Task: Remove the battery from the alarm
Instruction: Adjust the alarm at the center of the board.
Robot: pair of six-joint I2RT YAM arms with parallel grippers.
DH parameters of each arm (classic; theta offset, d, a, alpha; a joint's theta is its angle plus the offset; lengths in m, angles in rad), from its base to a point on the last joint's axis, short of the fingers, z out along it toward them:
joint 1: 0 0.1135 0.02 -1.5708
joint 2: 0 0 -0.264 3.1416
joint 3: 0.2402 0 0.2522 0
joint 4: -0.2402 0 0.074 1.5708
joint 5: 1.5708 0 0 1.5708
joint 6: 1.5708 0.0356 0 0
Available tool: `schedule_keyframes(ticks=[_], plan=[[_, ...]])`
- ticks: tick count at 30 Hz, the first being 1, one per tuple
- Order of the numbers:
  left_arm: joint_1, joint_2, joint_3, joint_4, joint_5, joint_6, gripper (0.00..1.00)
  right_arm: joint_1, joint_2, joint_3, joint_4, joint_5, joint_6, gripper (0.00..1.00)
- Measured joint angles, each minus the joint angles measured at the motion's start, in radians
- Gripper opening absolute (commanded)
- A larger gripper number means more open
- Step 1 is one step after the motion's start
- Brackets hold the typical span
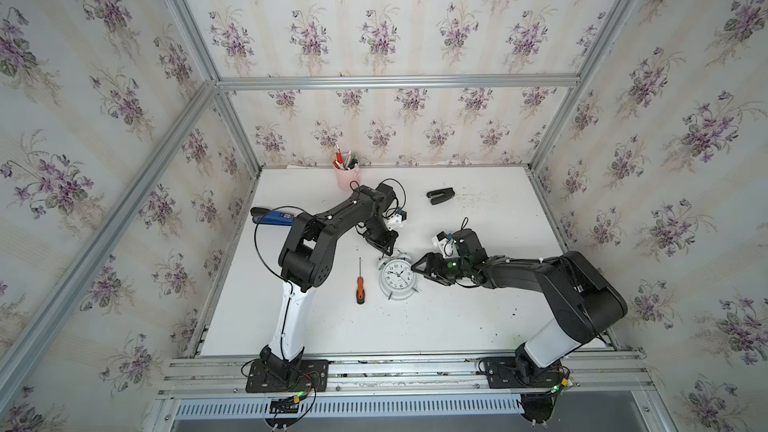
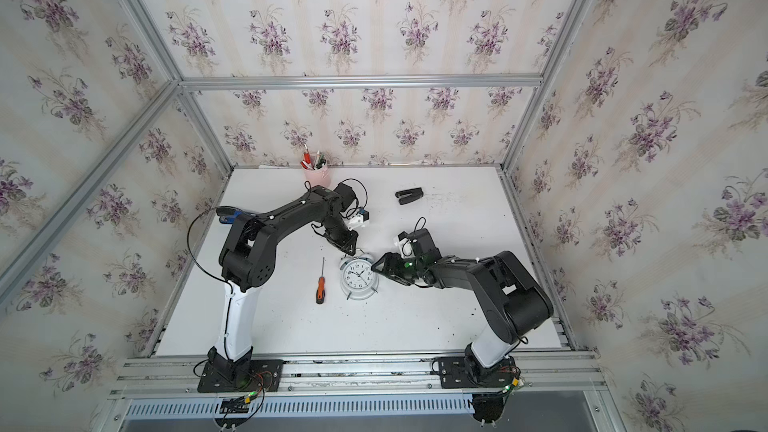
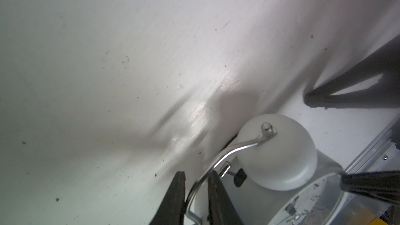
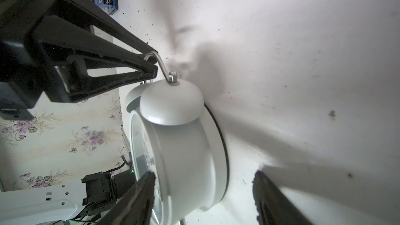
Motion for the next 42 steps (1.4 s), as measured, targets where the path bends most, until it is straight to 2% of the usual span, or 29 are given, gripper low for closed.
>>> schedule_keyframes(ticks=[7, 13, 16, 24, 32, 42], plan=[[0.012, -0.043, 0.018, -0.034, 0.026, 0.005, 0.02, -0.001, -0.007, 0.033, -0.044, 0.01, -0.012, 0.71], [0.02, -0.17, 0.099, -0.059, 0.004, -0.037, 0.02, -0.007, -0.058, 0.07, -0.105, 0.02, -0.035, 0.72], [0.016, -0.211, 0.151, -0.098, -0.085, -0.053, 0.02, -0.021, -0.111, 0.077, -0.154, 0.025, -0.039, 0.74], [-0.044, -0.277, 0.175, -0.165, -0.505, -0.086, 0.02, -0.11, -0.272, 0.082, -0.259, 0.04, -0.08, 0.77], [-0.164, -0.196, 0.144, -0.142, -0.827, -0.135, 0.01, -0.148, -0.335, 0.035, -0.317, 0.038, -0.104, 0.77], [-0.335, -0.118, 0.196, -0.137, -1.03, -0.176, 0.01, -0.22, -0.428, -0.041, -0.345, 0.035, -0.107, 0.77]])
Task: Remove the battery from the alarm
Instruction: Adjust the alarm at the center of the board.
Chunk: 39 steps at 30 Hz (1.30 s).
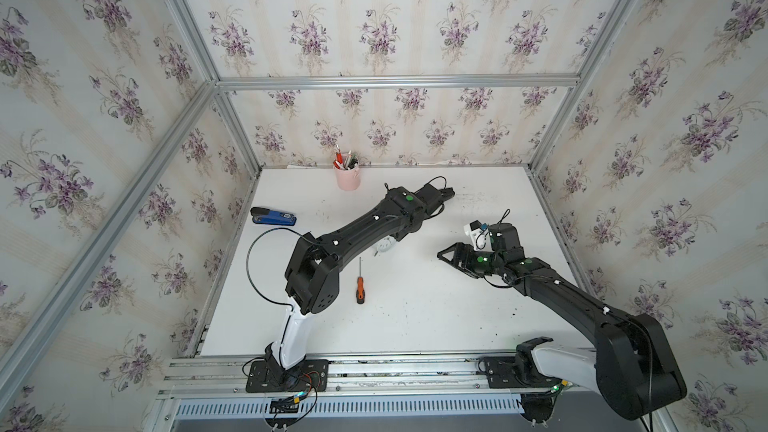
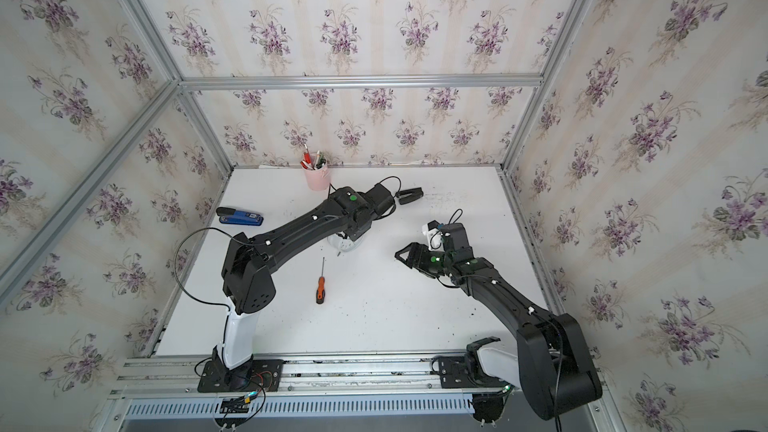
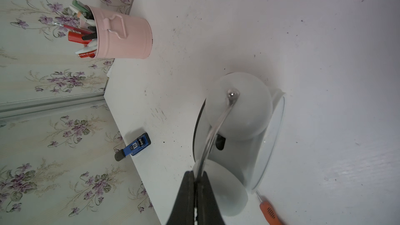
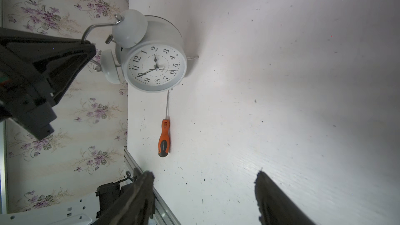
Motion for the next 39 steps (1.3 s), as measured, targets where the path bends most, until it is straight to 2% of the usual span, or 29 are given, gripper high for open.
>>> schedule_keyframes(ticks=[4, 9, 14, 16, 18, 22, 30, 33, 36, 39], plan=[[-0.083, 0.013, -0.015, -0.011, -0.069, -0.052, 0.03, -0.051, -0.001, -0.034, -0.02, 0.005, 0.007, 0.77], [-0.174, 0.032, -0.038, -0.044, -0.126, -0.19, 0.1, -0.096, -0.005, -0.055, -0.039, 0.008, 0.025, 0.77], [-0.245, 0.055, -0.039, -0.092, -0.126, -0.35, 0.2, -0.124, -0.009, -0.048, -0.057, 0.007, 0.022, 0.78], [-0.269, 0.067, -0.042, -0.097, -0.108, -0.407, 0.3, -0.135, -0.011, -0.044, -0.061, 0.007, 0.02, 0.78], [-0.29, 0.082, -0.051, -0.104, -0.071, -0.462, 0.3, -0.149, -0.017, -0.041, -0.067, 0.007, 0.015, 0.78], [-0.306, 0.114, -0.056, -0.123, -0.011, -0.529, 0.42, -0.187, -0.041, -0.039, -0.105, 0.011, 0.002, 0.79], [-0.31, 0.12, -0.037, -0.13, 0.077, -0.542, 0.5, -0.233, -0.059, -0.052, -0.161, 0.024, -0.008, 0.79], [-0.307, 0.118, -0.036, -0.132, 0.103, -0.542, 0.63, -0.234, -0.068, -0.048, -0.175, 0.026, -0.009, 0.8], [-0.284, 0.066, -0.052, -0.124, 0.14, -0.543, 0.68, -0.236, -0.072, -0.036, -0.184, 0.026, -0.009, 0.8], [-0.191, -0.076, -0.1, -0.097, 0.194, -0.541, 0.73, -0.236, -0.08, -0.047, -0.182, 0.025, -0.002, 0.76]])
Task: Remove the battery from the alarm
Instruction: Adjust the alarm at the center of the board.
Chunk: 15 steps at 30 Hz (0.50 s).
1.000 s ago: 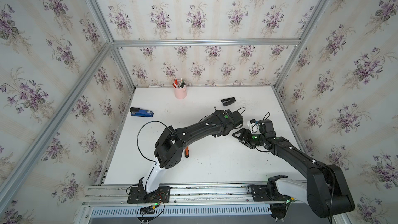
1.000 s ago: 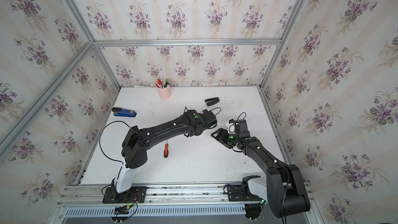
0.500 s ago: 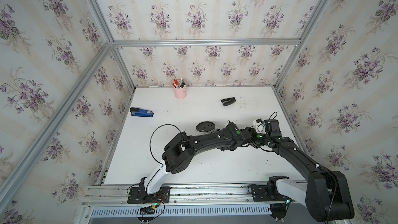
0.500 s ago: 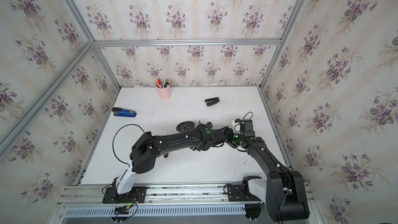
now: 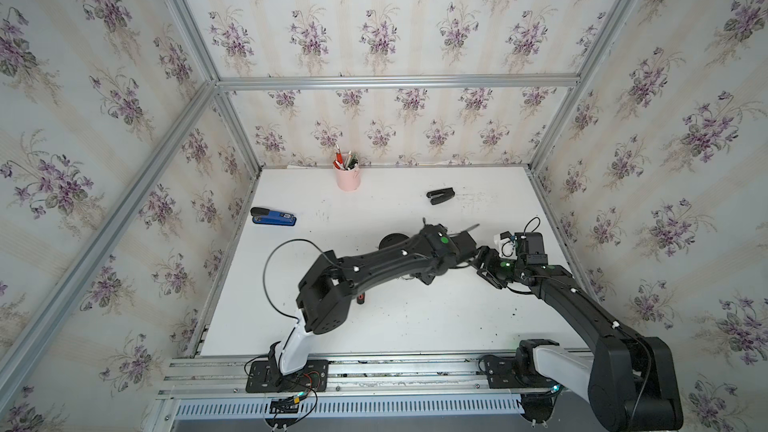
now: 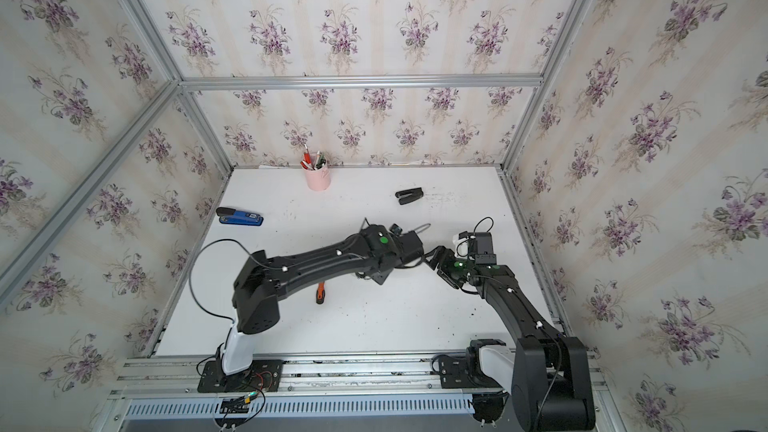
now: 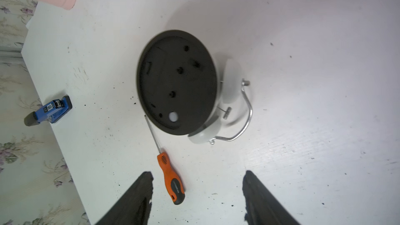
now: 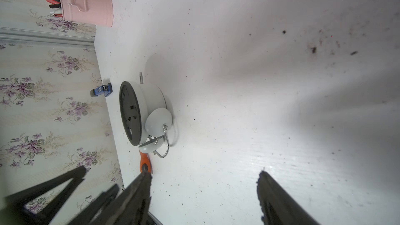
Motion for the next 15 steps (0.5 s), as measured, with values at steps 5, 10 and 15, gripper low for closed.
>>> schedule_keyframes(ticks=[5, 10, 15], plan=[[0.265, -0.143, -0.081, 0.124, 0.18, 0.128, 0.65, 0.107, -0.065, -0.082, 0.034, 0.006, 0.091, 0.58], [0.481, 0.012, 0.008, 0.222, 0.37, 0.269, 0.19, 0.48, -0.019, -0.063, 0.129, 0.084, 0.24, 0.26], [0.6, 0.239, 0.167, 0.223, 0.486, 0.292, 0.08, 0.628, 0.127, -0.042, 0.235, 0.172, 0.364, 0.09]])
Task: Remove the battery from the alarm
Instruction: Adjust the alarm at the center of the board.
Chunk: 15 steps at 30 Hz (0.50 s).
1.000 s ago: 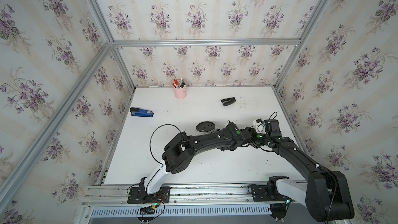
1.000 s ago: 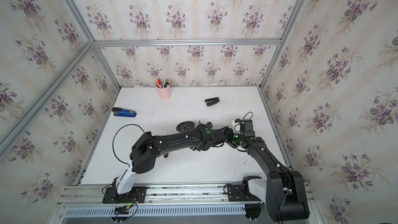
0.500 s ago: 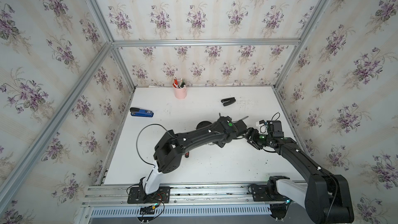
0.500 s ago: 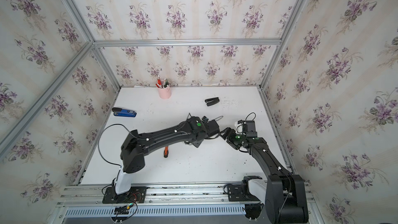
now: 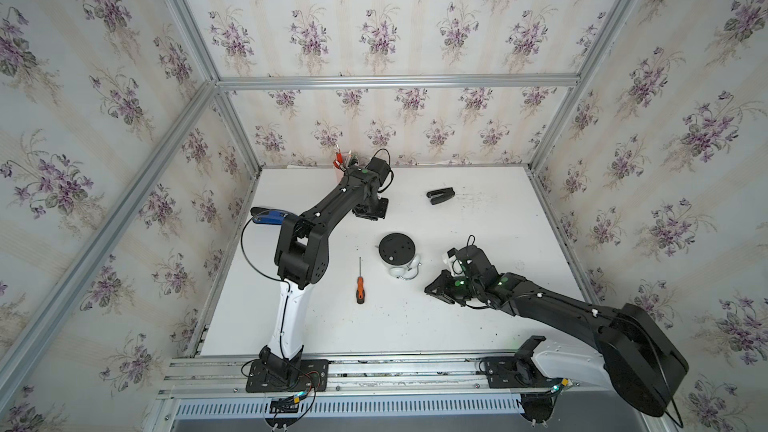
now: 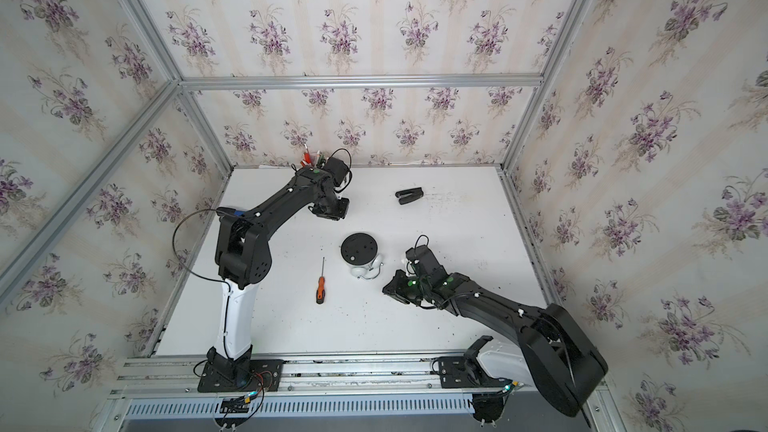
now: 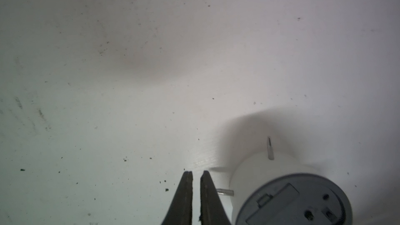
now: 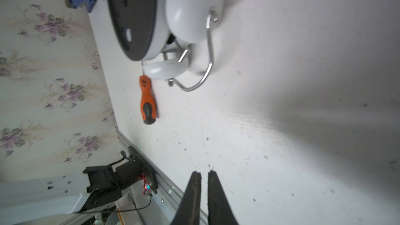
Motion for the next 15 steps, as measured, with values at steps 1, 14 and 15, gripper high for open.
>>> schedule_keyframes(ticks=[1, 14, 15], plan=[[0.005, 0.026, 0.014, -0.01, 0.006, 0.0, 0.08, 0.005, 0.023, -0.012, 0.014, 0.014, 0.026, 0.09], [-0.05, -0.014, -0.268, 0.017, 0.079, -0.122, 0.1, 0.001, 0.198, 0.077, 0.078, 0.065, 0.079, 0.1], [-0.06, -0.02, -0.279, 0.022, 0.08, -0.124, 0.1, -0.007, 0.198, 0.08, 0.076, 0.068, 0.072, 0.1]])
